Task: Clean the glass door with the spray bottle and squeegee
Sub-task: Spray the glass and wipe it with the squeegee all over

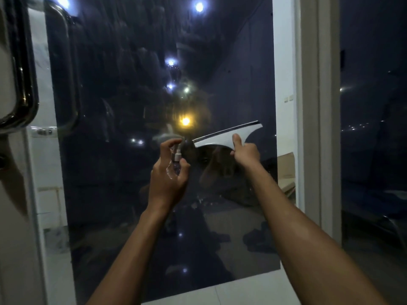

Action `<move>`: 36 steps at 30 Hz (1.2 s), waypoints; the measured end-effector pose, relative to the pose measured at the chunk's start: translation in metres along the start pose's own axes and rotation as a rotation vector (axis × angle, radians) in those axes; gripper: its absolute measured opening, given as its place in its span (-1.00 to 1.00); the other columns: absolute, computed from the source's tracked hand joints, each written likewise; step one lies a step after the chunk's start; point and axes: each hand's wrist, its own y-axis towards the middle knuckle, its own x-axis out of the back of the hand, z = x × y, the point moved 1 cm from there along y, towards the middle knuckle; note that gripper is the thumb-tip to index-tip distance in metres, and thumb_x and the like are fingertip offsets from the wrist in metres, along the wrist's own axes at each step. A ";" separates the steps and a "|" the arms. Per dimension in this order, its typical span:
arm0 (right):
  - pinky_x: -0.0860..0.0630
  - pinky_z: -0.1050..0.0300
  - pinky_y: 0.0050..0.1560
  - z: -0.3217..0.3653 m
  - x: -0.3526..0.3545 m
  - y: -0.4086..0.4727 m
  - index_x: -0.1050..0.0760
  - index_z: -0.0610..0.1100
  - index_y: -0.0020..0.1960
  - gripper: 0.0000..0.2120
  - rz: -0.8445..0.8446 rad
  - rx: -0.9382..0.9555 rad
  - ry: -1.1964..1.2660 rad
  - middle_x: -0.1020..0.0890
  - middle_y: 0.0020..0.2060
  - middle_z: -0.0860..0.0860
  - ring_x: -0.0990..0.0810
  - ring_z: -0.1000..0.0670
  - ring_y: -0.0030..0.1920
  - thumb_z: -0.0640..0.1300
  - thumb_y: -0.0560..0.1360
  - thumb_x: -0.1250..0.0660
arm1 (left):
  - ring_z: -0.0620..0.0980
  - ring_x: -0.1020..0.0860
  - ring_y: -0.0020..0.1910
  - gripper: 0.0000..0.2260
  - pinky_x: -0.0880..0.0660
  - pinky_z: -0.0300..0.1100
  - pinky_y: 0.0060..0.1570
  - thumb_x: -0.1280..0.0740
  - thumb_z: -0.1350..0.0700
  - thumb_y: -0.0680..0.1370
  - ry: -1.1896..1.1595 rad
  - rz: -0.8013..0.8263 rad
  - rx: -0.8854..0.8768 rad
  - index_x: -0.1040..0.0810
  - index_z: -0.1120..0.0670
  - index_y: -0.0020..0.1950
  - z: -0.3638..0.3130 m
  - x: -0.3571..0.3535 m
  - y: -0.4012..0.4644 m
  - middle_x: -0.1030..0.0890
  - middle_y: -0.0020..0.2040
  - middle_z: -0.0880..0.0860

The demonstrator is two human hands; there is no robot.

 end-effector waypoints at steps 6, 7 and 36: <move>-0.36 0.21 -0.39 -0.077 -0.014 -0.056 -0.52 -0.11 -0.18 -0.52 -0.047 -0.131 0.128 -0.60 -0.29 -0.01 -0.55 0.08 -0.32 0.25 0.64 -0.14 | 0.12 -0.59 -0.14 -0.64 -0.56 -0.01 -0.16 -0.22 0.11 0.56 -0.024 0.026 0.032 -0.37 -0.05 0.35 0.005 -0.016 -0.015 -0.59 -0.06 0.10; -0.37 0.20 -0.39 -0.099 -0.016 -0.068 -0.53 -0.13 -0.18 -0.50 -0.045 -0.148 0.117 -0.60 -0.32 -0.02 -0.55 0.06 -0.34 0.25 0.63 -0.13 | 0.13 -0.59 -0.11 -0.64 -0.54 -0.04 -0.16 -0.22 0.11 0.56 -0.019 0.030 0.030 -0.37 -0.06 0.36 0.005 -0.018 -0.017 -0.60 -0.03 0.11; -0.52 0.17 -0.22 -0.201 0.054 -0.119 -0.59 -0.15 -0.11 -0.50 0.053 -0.174 -0.006 -0.67 -0.21 -0.08 -0.65 -0.04 -0.16 0.23 0.62 -0.13 | -0.14 -0.58 -0.20 -0.65 -0.55 -0.16 -0.21 -0.24 0.20 0.62 -0.016 0.306 -0.049 -0.25 -0.13 0.29 -0.043 -0.114 0.007 -0.58 -0.15 0.00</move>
